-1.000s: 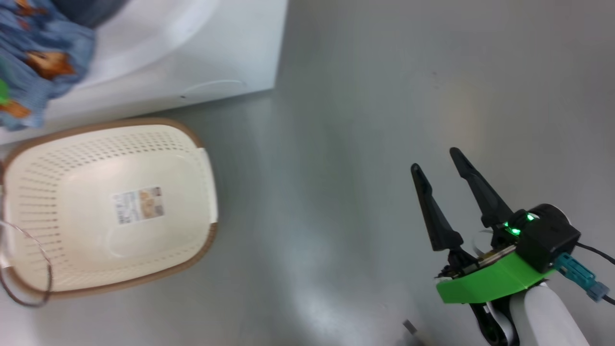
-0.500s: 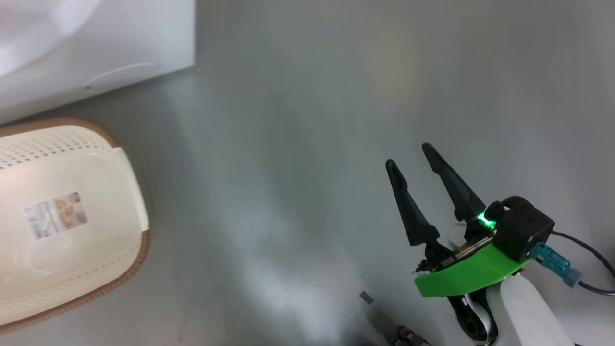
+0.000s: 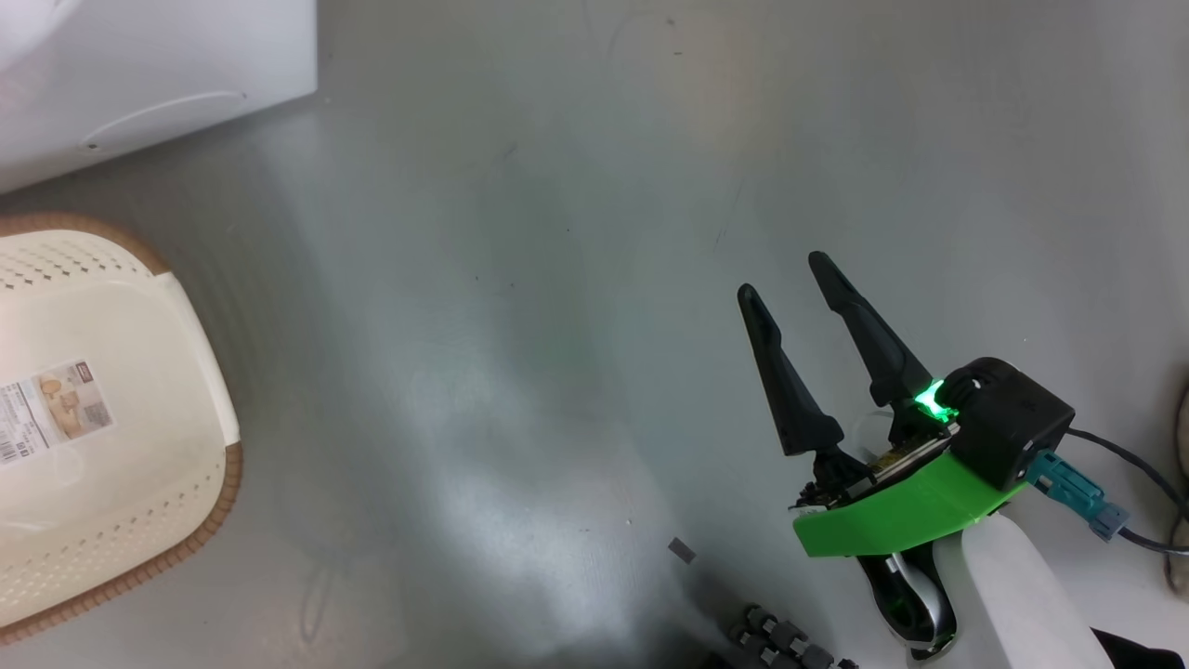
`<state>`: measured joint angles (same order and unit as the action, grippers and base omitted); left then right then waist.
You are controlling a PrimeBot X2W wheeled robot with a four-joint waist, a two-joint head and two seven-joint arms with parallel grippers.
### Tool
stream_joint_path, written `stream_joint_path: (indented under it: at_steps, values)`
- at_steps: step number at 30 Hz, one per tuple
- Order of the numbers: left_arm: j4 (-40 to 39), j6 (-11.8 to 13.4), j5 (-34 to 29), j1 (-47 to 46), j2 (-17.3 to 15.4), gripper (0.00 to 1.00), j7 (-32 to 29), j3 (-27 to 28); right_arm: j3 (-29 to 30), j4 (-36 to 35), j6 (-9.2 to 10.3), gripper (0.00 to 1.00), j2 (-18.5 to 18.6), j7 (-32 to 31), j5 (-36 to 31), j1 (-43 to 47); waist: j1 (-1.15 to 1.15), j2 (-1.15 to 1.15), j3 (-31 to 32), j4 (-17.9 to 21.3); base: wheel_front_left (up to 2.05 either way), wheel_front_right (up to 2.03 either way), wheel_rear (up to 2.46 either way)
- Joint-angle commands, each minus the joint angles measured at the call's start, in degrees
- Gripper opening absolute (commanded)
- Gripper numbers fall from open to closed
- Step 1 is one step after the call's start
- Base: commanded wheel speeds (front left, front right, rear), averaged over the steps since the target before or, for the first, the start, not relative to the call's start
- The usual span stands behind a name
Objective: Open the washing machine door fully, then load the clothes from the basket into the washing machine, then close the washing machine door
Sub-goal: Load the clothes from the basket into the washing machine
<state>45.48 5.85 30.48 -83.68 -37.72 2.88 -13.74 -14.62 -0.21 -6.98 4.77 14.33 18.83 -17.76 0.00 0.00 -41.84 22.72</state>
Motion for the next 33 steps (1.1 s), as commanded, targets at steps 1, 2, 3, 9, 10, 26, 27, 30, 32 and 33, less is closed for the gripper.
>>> stream_joint_path:
  at_steps: [1,2,3,9,10,26,27,30,32,33]
  values:
    - [-0.5,-0.4,0.1,-0.4,-2.4,0.0,-0.2,0.6,-1.2,-1.3,-0.51,1.0,0.1,0.7,0.8,0.9,0.0,0.0,-0.2,0.0,0.0,0.0,0.0]
    - [0.2,-0.6,0.3,-0.4,-2.3,0.0,-0.2,0.6,-1.2,-1.2,-0.51,1.0,0.1,0.7,0.8,0.8,0.0,0.0,-0.3,0.0,0.0,0.0,0.0]
    - [0.9,-0.8,0.4,-0.5,-2.2,0.0,-0.1,0.5,-1.2,-1.2,-0.51,1.0,0.1,0.7,0.9,0.8,0.0,0.0,-0.4,0.0,0.0,0.0,0.0]
    - [3.9,-1.7,0.2,-1.4,-1.7,1.0,1.3,-0.3,-0.9,-1.1,-0.51,1.0,0.1,0.7,0.8,0.5,0.0,0.0,-0.6,-0.3,0.0,0.0,0.0]
    - [4.5,-1.8,0.3,-1.5,-1.5,1.0,1.4,-0.4,-0.8,-1.1,-0.51,1.0,0.2,0.7,0.8,0.5,0.0,0.0,-0.5,-0.4,0.0,0.0,0.0]
    - [2.5,-3.1,2.1,7.6,1.0,1.0,9.8,-0.3,0.6,-1.4,-0.51,1.0,1.0,0.7,-0.4,1.6,0.0,0.0,3.8,-5.0,0.0,0.0,0.0]
    - [1.2,-2.8,2.2,9.3,1.0,1.0,10.4,0.0,0.8,-1.4,-0.51,1.0,1.0,0.7,-0.5,1.8,0.0,0.0,4.3,-5.4,0.0,0.0,0.0]
    - [-4.0,-1.5,3.0,15.6,1.3,1.0,11.4,1.3,1.2,-1.4,-0.51,1.0,1.0,0.7,-1.0,2.5,0.0,0.0,6.1,-6.4,0.0,0.0,0.0]
    - [-8.5,0.0,3.3,20.4,1.6,1.0,11.7,2.3,1.5,-1.4,-0.51,1.0,1.1,0.7,-1.2,3.0,0.0,0.0,7.4,-7.2,0.0,0.0,0.0]
    - [-11.1,0.7,3.3,23.0,1.8,1.0,11.8,2.7,1.7,-1.3,-0.51,1.0,1.2,0.7,-1.4,3.3,0.0,0.0,8.0,-7.7,0.0,0.0,0.0]
